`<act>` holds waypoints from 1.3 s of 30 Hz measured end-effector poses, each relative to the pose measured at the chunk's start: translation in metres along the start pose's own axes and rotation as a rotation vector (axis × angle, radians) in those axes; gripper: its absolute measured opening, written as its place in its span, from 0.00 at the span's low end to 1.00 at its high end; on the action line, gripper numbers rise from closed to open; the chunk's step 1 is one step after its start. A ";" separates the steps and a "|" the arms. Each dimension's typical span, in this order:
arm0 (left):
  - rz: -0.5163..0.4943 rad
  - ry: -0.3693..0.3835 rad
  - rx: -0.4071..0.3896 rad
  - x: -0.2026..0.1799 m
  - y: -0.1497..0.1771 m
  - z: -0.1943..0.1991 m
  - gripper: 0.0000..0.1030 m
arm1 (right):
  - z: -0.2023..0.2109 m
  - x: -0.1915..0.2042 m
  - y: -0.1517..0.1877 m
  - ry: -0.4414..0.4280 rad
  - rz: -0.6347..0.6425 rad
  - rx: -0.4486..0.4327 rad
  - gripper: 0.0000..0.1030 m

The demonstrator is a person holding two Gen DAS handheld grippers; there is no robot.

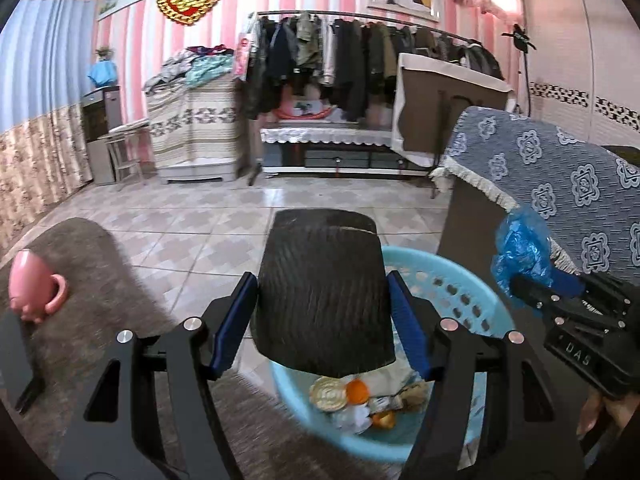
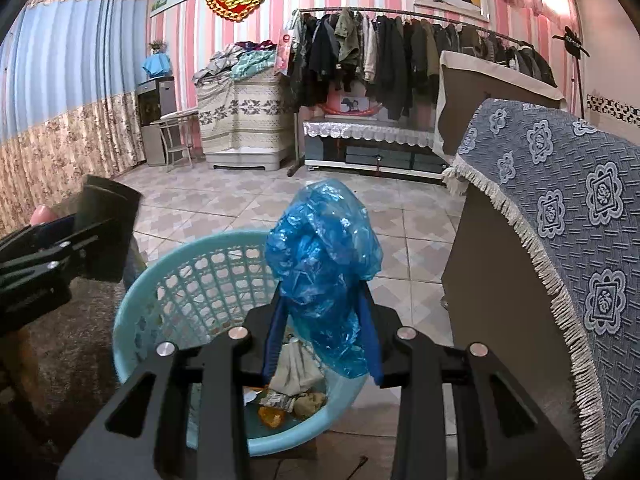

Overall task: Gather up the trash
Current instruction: 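Carry the black bin and blue bag over the blue basket, then open the left tool to drop the black bin while the right tool releases the blue bag, then move both open tools back over the carpet toward the orange peel and paper bag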

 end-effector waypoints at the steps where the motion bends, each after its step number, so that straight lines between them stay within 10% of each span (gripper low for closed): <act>1: 0.000 0.006 0.005 -0.004 0.000 -0.004 0.63 | 0.000 -0.004 0.000 0.006 -0.006 0.000 0.33; 6: -0.022 0.032 0.016 -0.024 -0.001 -0.019 0.63 | -0.003 -0.016 0.004 0.019 -0.030 0.007 0.33; 15: 0.023 -0.040 -0.027 0.010 -0.011 -0.009 0.92 | -0.009 -0.008 0.009 0.014 -0.019 0.021 0.33; 31: 0.116 -0.194 -0.087 0.101 -0.018 0.049 0.95 | -0.046 0.043 -0.016 -0.011 0.048 0.023 0.34; 39: 0.166 -0.272 -0.114 0.148 -0.014 0.089 0.95 | -0.044 0.050 -0.027 0.003 0.061 0.017 0.80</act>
Point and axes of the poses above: each gripper's, at about its wrist camera, not at the fingertips, and z roughly against the way its jaws point, x to its left, y to its underside, the point moved 10 cm from there along -z, roughly the way its jaws point, and after that the axes turned 14 degrees about z, right-handed, at the moved point
